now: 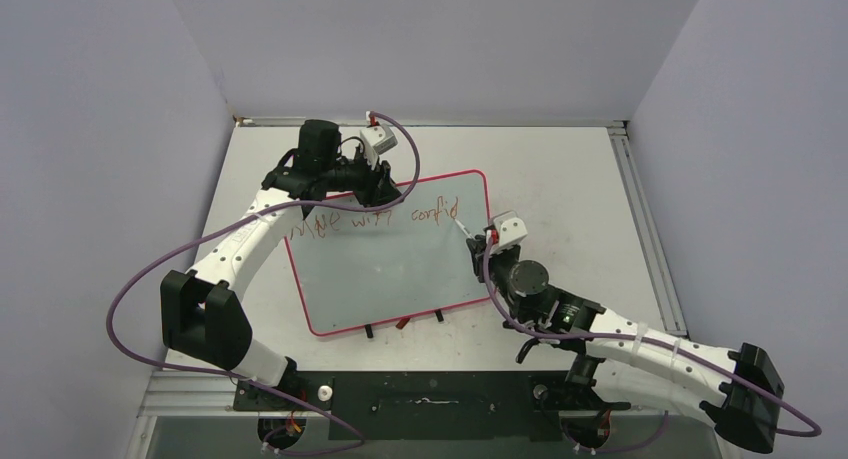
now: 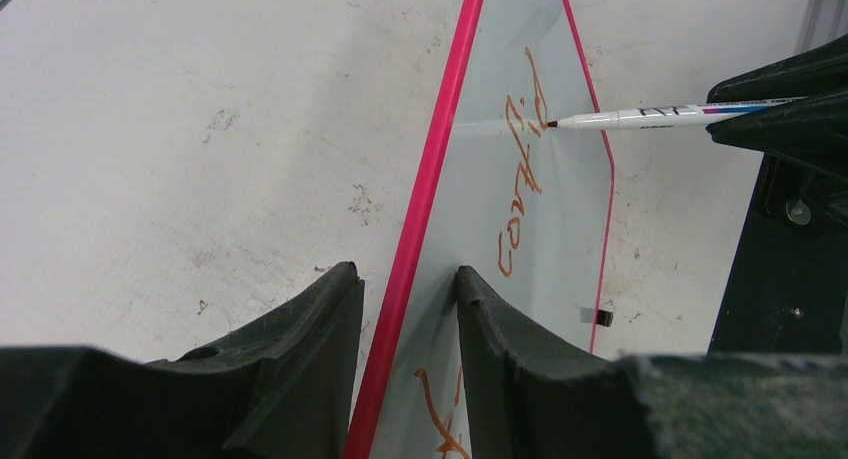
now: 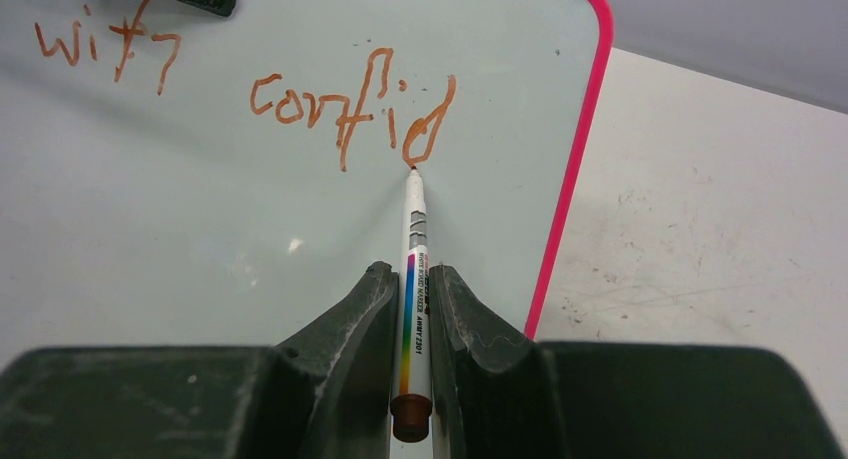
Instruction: Write a sentence on the whiteboard
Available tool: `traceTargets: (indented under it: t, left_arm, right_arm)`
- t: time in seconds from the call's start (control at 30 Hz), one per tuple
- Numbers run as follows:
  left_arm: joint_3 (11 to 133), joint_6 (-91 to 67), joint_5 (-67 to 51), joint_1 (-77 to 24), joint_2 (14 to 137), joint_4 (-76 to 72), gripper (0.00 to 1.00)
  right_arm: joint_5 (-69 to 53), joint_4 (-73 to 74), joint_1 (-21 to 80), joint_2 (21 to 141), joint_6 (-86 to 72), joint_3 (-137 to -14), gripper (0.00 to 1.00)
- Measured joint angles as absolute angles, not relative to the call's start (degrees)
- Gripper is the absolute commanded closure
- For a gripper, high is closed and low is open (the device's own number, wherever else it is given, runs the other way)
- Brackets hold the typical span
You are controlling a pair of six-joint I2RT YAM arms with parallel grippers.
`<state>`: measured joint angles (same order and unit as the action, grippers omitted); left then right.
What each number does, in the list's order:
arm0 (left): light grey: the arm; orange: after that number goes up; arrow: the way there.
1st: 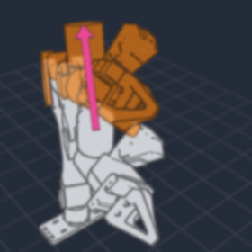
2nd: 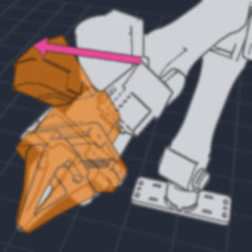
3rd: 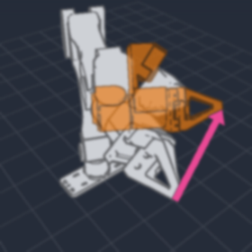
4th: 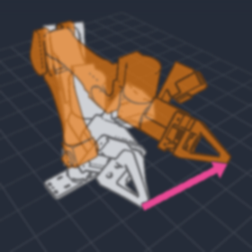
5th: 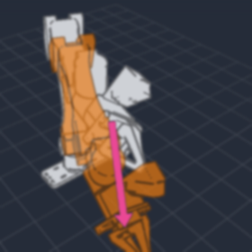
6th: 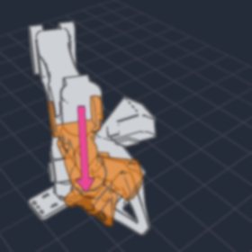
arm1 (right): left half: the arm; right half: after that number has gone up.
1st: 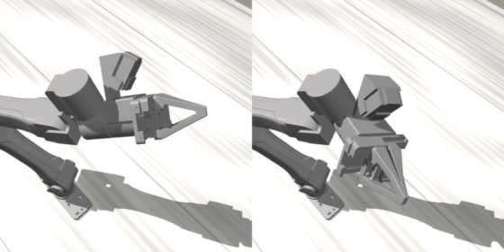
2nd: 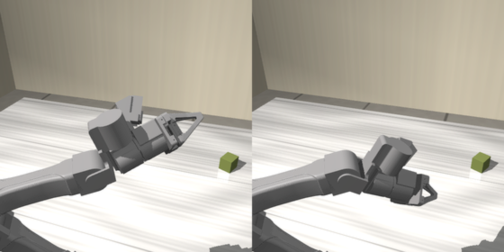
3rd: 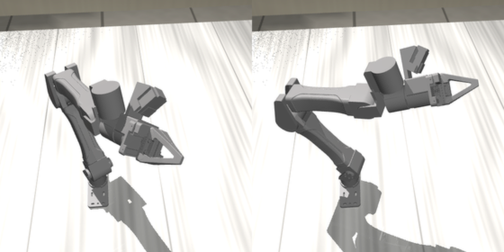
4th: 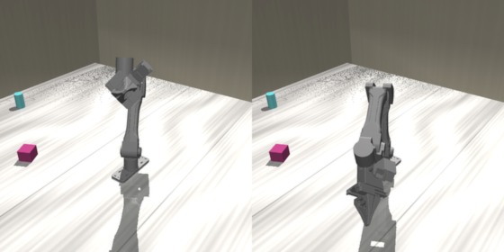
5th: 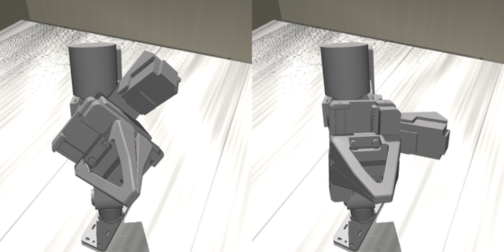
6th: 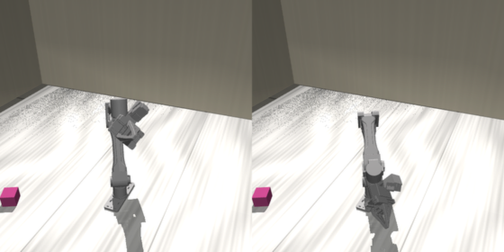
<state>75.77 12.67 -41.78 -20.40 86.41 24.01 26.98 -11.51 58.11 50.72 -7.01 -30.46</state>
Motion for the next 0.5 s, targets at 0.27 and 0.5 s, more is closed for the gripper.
traceTargets:
  t: [0.27,0.5]
  left_arm:
    - [75.77,12.67,-41.82,-20.40,86.41,24.01,1.00]
    - [75.77,12.64,-42.09,-20.40,86.41,24.01,1.00]
  right_arm:
    - [29.58,-9.32,59.29,49.12,-7.38,-30.13,0.95]
    - [30.68,-9.82,59.72,47.22,-6.90,-30.13,0.95]
